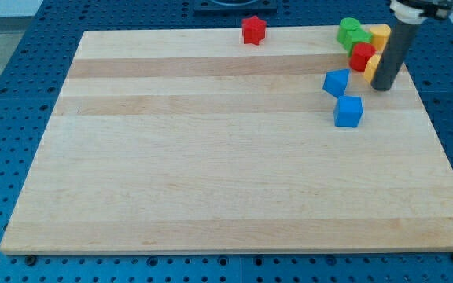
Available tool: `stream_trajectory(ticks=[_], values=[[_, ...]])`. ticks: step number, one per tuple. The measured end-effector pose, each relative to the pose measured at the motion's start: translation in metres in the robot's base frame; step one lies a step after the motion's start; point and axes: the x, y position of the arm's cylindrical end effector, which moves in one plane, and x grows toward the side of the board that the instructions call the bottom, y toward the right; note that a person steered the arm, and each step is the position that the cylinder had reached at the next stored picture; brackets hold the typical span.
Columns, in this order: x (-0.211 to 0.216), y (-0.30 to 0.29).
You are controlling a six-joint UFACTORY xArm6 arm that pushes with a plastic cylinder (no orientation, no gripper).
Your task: Push yellow hexagon to the bottom of the the yellow heart
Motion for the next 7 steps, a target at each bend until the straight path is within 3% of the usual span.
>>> stream_trajectory(ticks=[4,5,7], values=[[-0.059,0.000],[-0.054,0.000],[0.013,0.008]])
